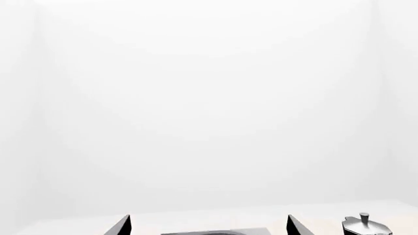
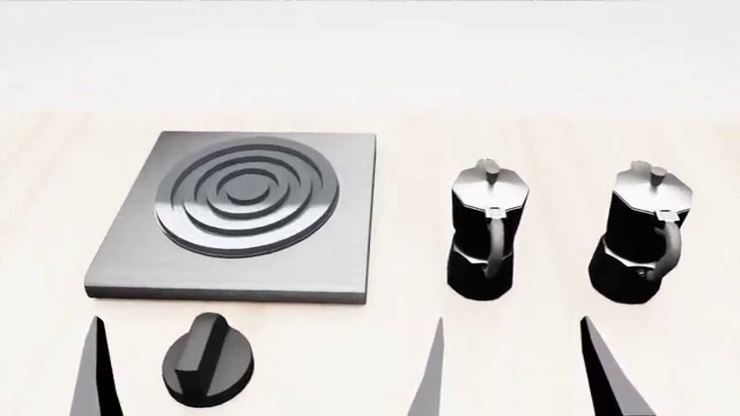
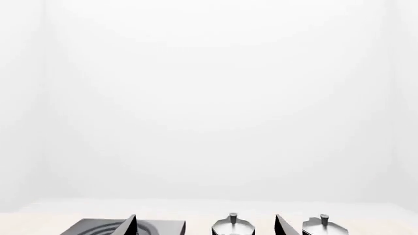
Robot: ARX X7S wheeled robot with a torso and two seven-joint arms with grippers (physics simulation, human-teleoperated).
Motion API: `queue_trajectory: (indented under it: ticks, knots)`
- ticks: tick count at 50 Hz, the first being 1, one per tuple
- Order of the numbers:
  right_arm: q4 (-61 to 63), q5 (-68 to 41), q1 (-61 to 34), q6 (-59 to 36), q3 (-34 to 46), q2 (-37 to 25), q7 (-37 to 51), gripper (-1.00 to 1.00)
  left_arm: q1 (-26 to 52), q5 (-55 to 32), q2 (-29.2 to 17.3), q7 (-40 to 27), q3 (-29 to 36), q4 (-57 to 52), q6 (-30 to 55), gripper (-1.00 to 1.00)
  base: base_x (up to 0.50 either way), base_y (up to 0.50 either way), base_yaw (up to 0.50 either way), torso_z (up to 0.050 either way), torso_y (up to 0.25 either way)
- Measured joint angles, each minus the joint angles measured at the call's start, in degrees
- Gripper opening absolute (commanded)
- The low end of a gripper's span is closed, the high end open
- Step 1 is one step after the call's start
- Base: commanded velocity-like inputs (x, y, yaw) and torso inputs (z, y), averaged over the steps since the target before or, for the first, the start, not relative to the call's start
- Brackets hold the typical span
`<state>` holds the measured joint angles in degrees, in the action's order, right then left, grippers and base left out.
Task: Put both moka pots on the stove.
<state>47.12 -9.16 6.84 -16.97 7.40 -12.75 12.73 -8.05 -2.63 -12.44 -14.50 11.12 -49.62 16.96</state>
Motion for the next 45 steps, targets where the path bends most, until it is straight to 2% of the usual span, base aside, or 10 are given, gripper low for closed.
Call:
queue_trajectory:
  ticks: [13, 45]
  knots:
    - [-0.3, 0.1, 0.0, 0.5, 0.8, -0.6, 0.5, 1.00, 0.2, -0.4, -0.6, -0.5, 0.4, -0.2, 0.3, 1.00, 0.24, 0.00, 0.00, 0.000, 0.001]
    - [-0.3, -1.1, 0.0, 1.4, 1.7, -2.4, 2.2, 1.00, 0.5, -1.1, -1.7, -1.8, 1.4, 0.5, -0.3, 1.00, 0.00, 0.01, 0.00, 0.000, 0.000]
